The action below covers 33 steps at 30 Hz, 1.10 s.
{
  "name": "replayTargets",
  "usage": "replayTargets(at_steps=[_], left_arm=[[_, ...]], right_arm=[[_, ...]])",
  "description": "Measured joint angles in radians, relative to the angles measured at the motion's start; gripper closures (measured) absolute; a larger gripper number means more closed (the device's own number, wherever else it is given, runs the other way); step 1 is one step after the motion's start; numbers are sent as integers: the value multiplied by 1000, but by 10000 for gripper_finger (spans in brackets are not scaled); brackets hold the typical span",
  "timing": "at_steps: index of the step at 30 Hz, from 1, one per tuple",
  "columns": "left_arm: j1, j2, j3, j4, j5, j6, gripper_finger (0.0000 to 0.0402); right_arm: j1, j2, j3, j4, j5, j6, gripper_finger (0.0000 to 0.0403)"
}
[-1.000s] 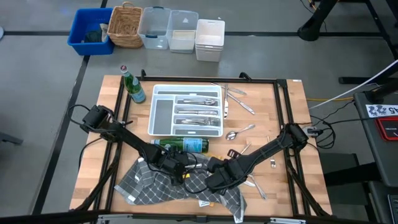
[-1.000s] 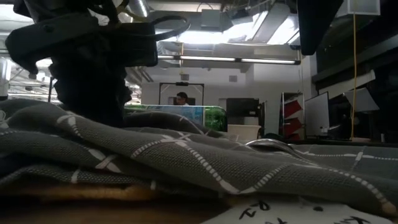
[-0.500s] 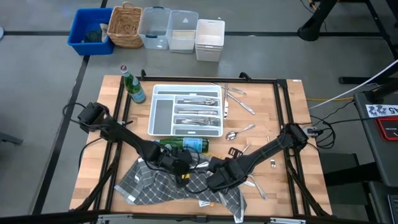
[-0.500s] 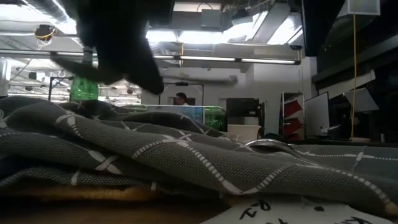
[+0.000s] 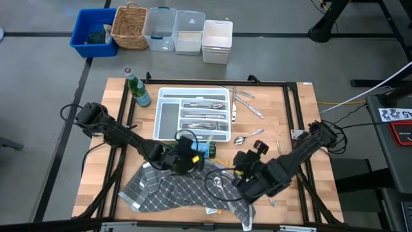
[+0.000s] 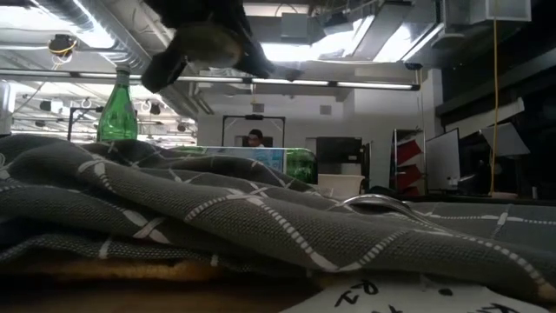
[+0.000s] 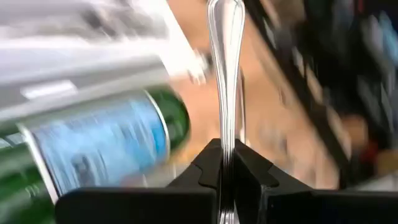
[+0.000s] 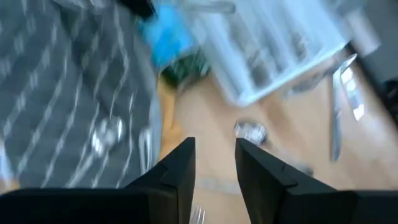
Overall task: Sort silverware
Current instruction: Put the silver fork into the silverware tray
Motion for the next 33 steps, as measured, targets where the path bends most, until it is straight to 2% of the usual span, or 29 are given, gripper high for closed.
replayTargets(at_steps=[6, 9, 12, 16, 23, 27, 33], left_arm=[[55, 0, 0, 3, -283, -284, 388], [89, 0, 0, 5, -395, -430, 392], [127, 0, 0, 6, -472, -521, 392], [185, 0, 0, 6, -492, -542, 385], [308, 0, 0, 52, -519, -521, 393], [370, 0, 0, 90, -520, -513, 392], [424, 0, 0, 107, -513, -489, 387]], right_arm=[[-1, -29, 0, 0, 267, 54, 288], [-27, -28, 0, 1, 330, 54, 288], [-74, -28, 0, 1, 335, 51, 288], [-155, -30, 0, 1, 330, -2, 288], [-312, -81, -1, 1, 196, -256, 288], [-401, -161, -1, 1, 175, -372, 288], [-510, -332, -11, 2, 142, -445, 288]])
